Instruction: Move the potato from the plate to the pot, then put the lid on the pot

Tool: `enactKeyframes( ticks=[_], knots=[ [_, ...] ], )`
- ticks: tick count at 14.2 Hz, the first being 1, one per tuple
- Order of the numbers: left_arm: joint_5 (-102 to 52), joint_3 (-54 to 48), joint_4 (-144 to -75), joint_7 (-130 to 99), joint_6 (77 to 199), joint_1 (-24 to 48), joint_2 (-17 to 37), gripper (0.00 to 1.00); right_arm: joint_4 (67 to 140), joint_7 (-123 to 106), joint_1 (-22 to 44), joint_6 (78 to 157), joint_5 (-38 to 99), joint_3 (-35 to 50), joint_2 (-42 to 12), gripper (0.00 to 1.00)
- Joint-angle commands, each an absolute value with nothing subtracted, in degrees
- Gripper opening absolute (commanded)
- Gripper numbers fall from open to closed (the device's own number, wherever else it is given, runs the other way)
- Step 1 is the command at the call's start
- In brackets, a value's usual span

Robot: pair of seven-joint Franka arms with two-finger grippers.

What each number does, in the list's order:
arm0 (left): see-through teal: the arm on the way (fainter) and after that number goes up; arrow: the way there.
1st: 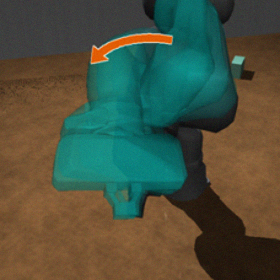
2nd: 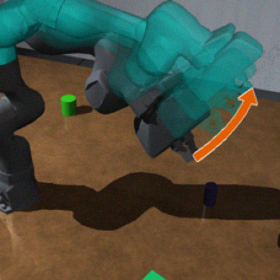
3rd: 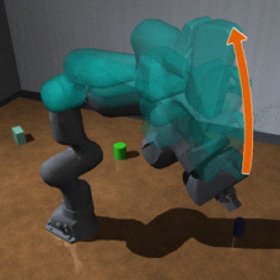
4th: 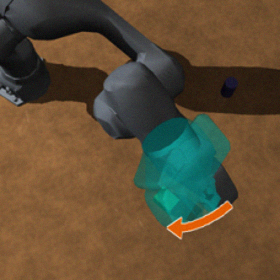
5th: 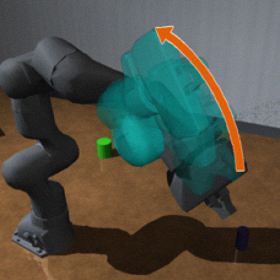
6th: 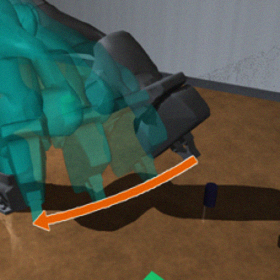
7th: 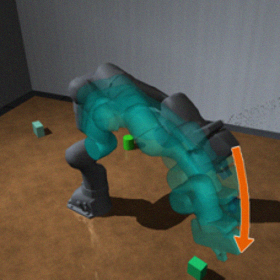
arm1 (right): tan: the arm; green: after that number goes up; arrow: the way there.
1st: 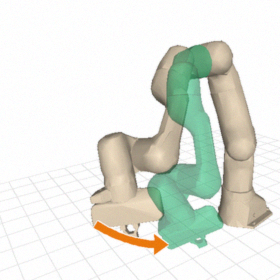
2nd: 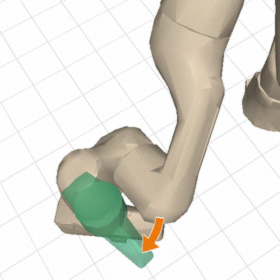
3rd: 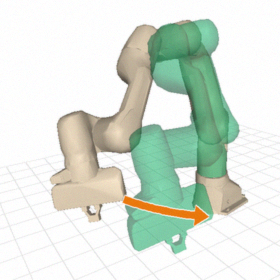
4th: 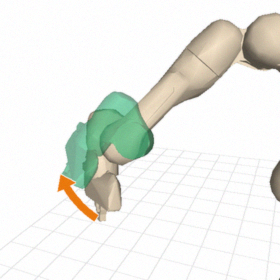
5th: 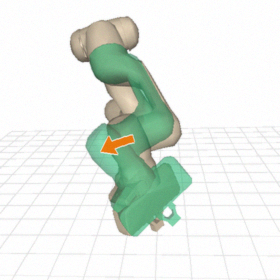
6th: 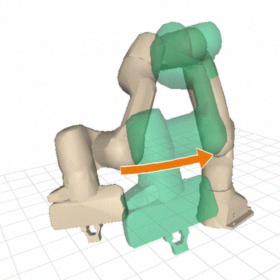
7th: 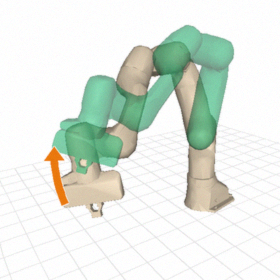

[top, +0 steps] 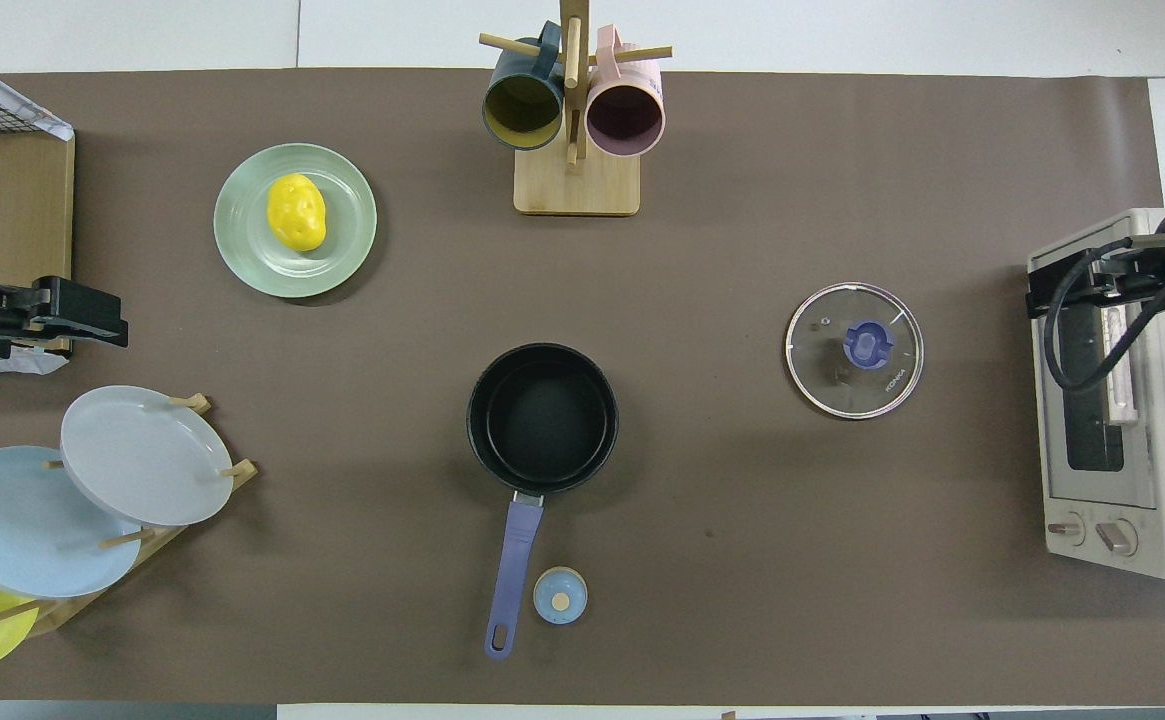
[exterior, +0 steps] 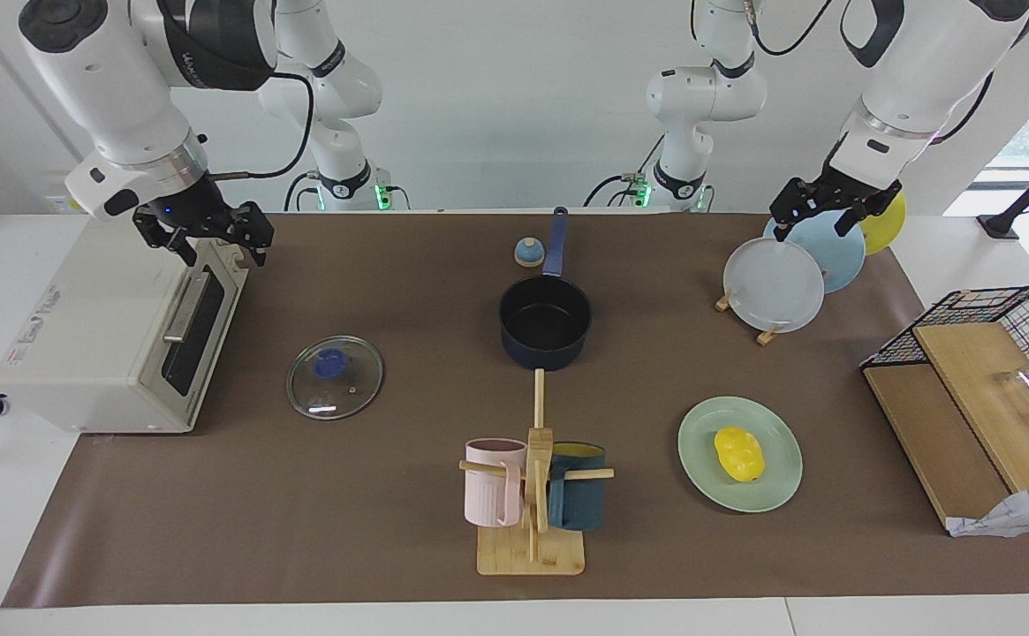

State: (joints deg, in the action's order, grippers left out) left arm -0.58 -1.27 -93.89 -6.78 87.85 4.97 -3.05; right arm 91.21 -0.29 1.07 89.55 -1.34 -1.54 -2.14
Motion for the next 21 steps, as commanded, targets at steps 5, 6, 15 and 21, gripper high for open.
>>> enactKeyframes(
  ticks=[5,6,15,21],
  knots=[
    [-0.1,-1.0,-95.1,-6.5,88.5,5.2,-4.2,1.0,90.4,0.1,0.4,90.2,-0.3,-1.0,-2.7,1.0],
    [-0.1,-1.0,-95.1,-6.5,88.5,5.2,-4.2,1.0,90.4,0.2,0.4,90.2,-0.3,-1.0,-2.7,1.0],
    [-4.1,-1.1,-93.1,-7.0,93.8,5.7,0.6,1.0,102.3,-3.0,2.5,101.7,0.0,0.7,-2.3,1.0],
    [-4.0,-1.3,-75.1,-7.3,99.8,6.2,25.1,1.0,115.7,-6.7,4.9,125.1,0.0,1.1,-6.2,1.0]
  ],
)
